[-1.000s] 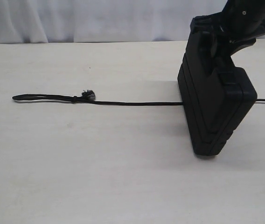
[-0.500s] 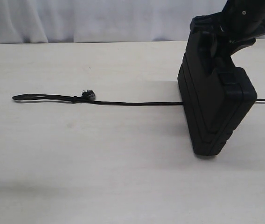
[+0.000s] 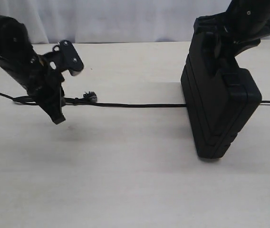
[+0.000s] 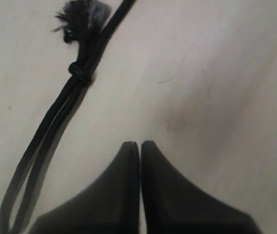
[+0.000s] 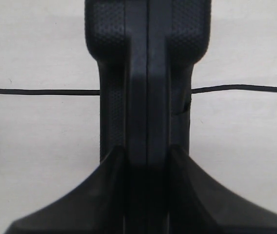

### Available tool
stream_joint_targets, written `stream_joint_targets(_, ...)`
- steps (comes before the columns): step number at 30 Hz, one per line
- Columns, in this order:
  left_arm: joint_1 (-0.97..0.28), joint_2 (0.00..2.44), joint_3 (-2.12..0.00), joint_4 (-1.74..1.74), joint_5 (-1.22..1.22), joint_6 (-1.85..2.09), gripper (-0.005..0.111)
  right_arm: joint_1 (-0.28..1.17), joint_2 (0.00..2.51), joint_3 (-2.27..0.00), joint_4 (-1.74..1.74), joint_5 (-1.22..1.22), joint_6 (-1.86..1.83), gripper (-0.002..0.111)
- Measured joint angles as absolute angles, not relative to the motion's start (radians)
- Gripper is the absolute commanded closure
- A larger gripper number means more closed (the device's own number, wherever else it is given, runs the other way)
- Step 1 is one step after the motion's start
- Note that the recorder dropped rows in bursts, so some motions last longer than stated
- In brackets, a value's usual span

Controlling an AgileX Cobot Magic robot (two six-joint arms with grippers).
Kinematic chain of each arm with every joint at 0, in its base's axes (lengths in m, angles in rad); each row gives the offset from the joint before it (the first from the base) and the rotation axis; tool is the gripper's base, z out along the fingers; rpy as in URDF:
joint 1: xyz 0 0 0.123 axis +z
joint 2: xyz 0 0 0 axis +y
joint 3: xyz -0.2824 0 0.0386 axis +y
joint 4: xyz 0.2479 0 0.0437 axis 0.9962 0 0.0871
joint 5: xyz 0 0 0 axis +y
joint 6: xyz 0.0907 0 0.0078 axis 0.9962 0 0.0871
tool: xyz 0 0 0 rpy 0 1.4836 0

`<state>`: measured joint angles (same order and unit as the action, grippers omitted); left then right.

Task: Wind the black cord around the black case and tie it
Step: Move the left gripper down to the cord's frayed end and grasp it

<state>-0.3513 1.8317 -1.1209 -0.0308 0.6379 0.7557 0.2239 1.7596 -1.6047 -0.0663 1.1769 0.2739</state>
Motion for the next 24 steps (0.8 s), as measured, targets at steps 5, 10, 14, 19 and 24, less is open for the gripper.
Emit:
stream_joint_targets(5, -0.355, 1.928, -1.163, 0.035, 0.579, 0.805, 0.053, 0.224, 1.760, -1.605, -0.066, 1.177, 0.274, 0.104)
stream_joint_targets(10, -0.355, 1.965, -1.189, 0.123, 0.415, 0.800, 0.045, 0.224, 1.760, -1.605, -0.066, 1.177, 0.274, 0.104)
stream_joint_targets(14, -0.361, 1.989, -1.193, 0.256, 0.346, 0.798, 0.045, 0.224, 1.760, -1.605, -0.066, 1.177, 0.274, 0.104)
stream_joint_targets(19, -0.362, 2.008, -1.193, 0.494, 0.360, 0.790, 0.045, 0.224, 1.760, -1.605, -0.066, 1.177, 0.274, 0.104)
stream_joint_targets(24, -0.360, 2.014, -1.193, 0.510, 0.348, 0.774, 0.045, 0.224, 1.760, -1.605, -0.066, 1.179, 0.274, 0.104)
